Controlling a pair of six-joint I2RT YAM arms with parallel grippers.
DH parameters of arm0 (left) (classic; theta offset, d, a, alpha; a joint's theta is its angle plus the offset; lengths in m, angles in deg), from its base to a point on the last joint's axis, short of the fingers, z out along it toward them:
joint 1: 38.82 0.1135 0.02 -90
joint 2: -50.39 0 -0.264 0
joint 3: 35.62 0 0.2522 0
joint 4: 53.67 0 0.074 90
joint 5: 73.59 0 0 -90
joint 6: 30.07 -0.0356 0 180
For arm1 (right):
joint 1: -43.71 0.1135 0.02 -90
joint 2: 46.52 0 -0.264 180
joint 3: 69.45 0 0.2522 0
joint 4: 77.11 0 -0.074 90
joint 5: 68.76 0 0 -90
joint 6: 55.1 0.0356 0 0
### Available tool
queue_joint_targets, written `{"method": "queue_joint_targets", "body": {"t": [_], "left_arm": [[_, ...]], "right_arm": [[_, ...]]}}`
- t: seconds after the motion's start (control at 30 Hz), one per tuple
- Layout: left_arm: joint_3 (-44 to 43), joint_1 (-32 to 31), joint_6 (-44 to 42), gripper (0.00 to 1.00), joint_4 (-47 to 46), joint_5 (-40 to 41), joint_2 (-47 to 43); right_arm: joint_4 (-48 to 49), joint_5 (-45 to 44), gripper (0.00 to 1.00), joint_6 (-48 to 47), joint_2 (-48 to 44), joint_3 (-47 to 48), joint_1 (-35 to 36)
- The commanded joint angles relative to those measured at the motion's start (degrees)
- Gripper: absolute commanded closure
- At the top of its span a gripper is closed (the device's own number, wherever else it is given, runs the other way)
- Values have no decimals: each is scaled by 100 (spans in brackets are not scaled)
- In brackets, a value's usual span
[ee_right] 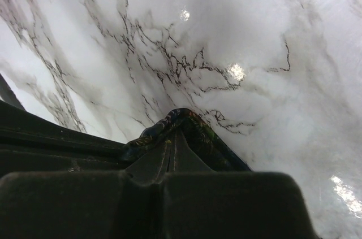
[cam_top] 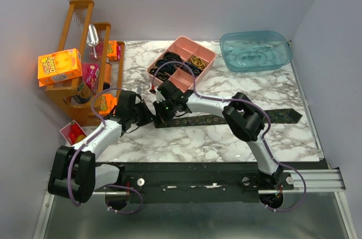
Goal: Roll the ties
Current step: Roll the tie at the center of the board.
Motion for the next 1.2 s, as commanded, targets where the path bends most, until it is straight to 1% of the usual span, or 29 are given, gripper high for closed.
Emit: {"method": "queue_joint_targets", "body": {"t": [0.0, 0.23, 0.37, 0.57, 0.83, 0.93, 1.07, 1.17], "left_arm": [[31, -72, 261, 100, -559, -99, -171], [-66, -72, 200, 100, -419, 51, -233], [-110, -72, 112, 100, -313, 77, -242], [-206, -72, 24, 100, -111, 191, -321], [-461, -72, -275, 100, 355, 420, -338], [-470, -72, -336, 100, 425, 429, -321], [-418, -72, -398, 100, 504, 499, -356], [-374, -72, -407, 100, 566, 552, -417]], "right_arm": [[246, 45, 99, 319, 40, -332, 73], [413, 1, 99, 521, -4, -464, 64], [501, 281, 99, 627, 66, -402, 73], [580, 624, 99, 706, 251, -140, 64], [519, 801, 99, 794, 453, 187, 73], [423, 696, 99, 785, 366, 99, 73], [220, 248, 99, 645, -108, -94, 55], [-60, 46, 99, 495, -302, -8, 20]]}}
